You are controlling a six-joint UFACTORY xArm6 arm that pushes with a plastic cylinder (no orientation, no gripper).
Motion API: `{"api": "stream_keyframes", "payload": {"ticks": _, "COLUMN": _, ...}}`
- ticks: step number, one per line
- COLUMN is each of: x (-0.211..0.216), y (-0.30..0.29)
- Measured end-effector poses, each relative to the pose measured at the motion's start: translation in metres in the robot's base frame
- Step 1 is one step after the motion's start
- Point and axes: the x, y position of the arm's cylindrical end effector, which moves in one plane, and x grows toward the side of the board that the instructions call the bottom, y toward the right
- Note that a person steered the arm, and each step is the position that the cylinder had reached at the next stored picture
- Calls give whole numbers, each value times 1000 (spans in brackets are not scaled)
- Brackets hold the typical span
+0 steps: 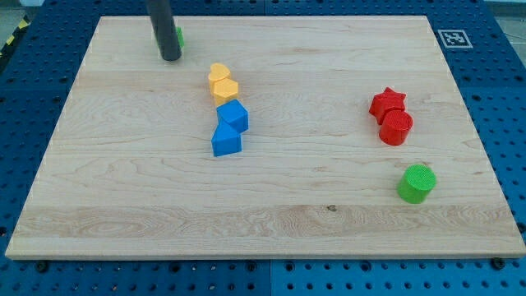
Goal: Slightly touch the top of the yellow heart
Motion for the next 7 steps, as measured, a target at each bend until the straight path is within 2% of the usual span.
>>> {"api": "stream_keyframes", "payload": {"ticks": 3, "x": -7, "y": -6}}
{"api": "stream_keyframes", "payload": {"ticks": 5, "x": 27, "y": 52}}
{"api": "stream_keyframes", "payload": {"ticks": 7, "x": 27, "y": 55}}
